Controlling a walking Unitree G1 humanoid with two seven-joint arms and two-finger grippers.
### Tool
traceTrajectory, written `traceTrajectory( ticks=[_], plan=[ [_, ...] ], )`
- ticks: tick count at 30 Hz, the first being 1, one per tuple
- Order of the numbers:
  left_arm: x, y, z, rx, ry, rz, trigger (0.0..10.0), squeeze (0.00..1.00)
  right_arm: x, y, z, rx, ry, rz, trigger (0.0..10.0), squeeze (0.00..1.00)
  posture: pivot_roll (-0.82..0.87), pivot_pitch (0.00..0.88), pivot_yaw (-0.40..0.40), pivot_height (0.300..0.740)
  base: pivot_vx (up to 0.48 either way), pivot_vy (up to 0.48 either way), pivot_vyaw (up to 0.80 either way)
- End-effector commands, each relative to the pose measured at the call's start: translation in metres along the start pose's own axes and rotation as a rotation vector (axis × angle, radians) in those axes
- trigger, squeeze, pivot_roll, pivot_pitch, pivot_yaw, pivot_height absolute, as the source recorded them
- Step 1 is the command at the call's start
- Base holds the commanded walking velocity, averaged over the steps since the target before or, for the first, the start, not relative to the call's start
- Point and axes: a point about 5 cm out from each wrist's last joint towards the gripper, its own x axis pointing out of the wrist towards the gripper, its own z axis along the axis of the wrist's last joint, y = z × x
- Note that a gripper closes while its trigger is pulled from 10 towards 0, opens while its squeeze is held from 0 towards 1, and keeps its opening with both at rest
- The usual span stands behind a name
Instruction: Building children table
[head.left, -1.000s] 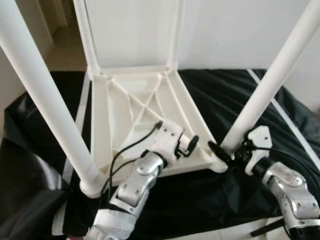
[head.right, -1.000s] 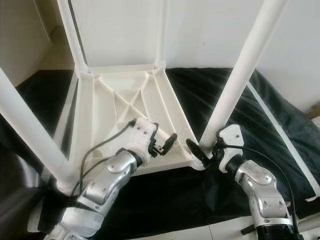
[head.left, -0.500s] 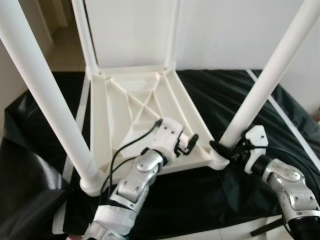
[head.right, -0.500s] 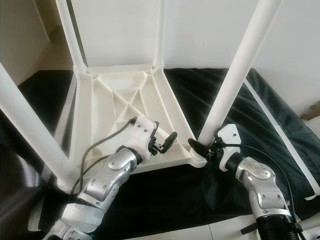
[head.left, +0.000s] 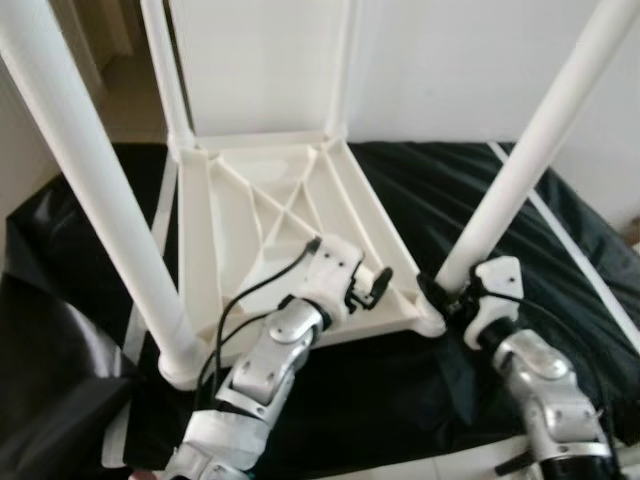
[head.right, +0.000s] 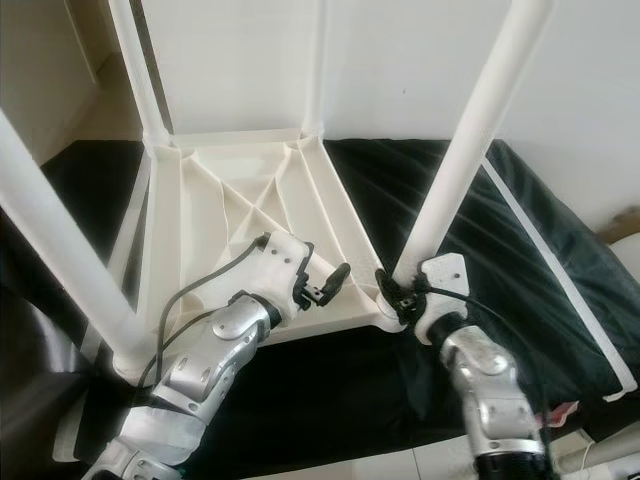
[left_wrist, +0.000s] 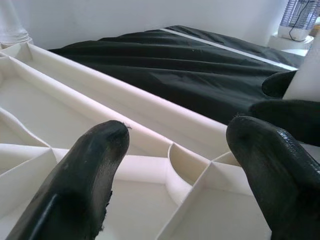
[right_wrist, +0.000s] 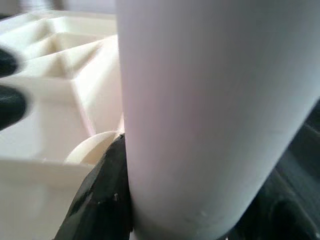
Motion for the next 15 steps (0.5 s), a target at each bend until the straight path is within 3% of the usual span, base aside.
traceTrajectory(
  ticks=[1,2,4,6,8,14,15],
  plan=[
    [0.0,-0.001,-0.002,0.001,0.012,-0.048,10.0,0.0,-0.003,-0.001,-0.021,0.004,0.121,-0.088,10.0,0.0,0.02,0.0,-0.081,0.74,0.0,0.0,0.0],
    [0.0,0.0,-0.002,-0.002,0.012,-0.043,10.0,0.0,-0.003,0.003,-0.024,0.015,0.129,-0.191,10.0,0.0,0.02,0.0,-0.083,0.74,0.0,0.0,0.0],
    [0.0,0.0,-0.002,-0.002,0.012,-0.043,10.0,0.0,-0.003,0.003,-0.024,0.015,0.129,-0.191,10.0,0.0,0.02,0.0,-0.083,0.74,0.0,0.0,0.0],
    [0.0,0.002,-0.001,-0.005,0.011,-0.033,10.0,0.0,-0.005,0.012,-0.029,0.05,0.145,-0.375,10.0,0.0,0.02,0.0,-0.087,0.74,0.0,0.0,0.0],
    [0.001,0.004,0.0,-0.011,0.008,-0.021,10.0,0.0,-0.006,0.023,-0.029,0.097,0.153,-0.465,10.0,0.0,0.02,0.0,-0.089,0.74,0.0,0.0,0.0],
    [0.004,0.004,0.003,-0.031,-0.005,-0.012,10.0,0.0,-0.002,0.038,-0.019,0.14,0.106,-0.413,10.0,0.0,0.02,0.0,-0.085,0.74,0.0,0.0,0.0],
    [0.005,0.001,0.002,0.009,0.005,-0.031,10.0,0.0,-0.003,0.043,-0.018,0.132,0.109,-0.393,10.0,0.0,0.02,0.0,-0.085,0.74,0.0,0.0,0.0]
  ],
)
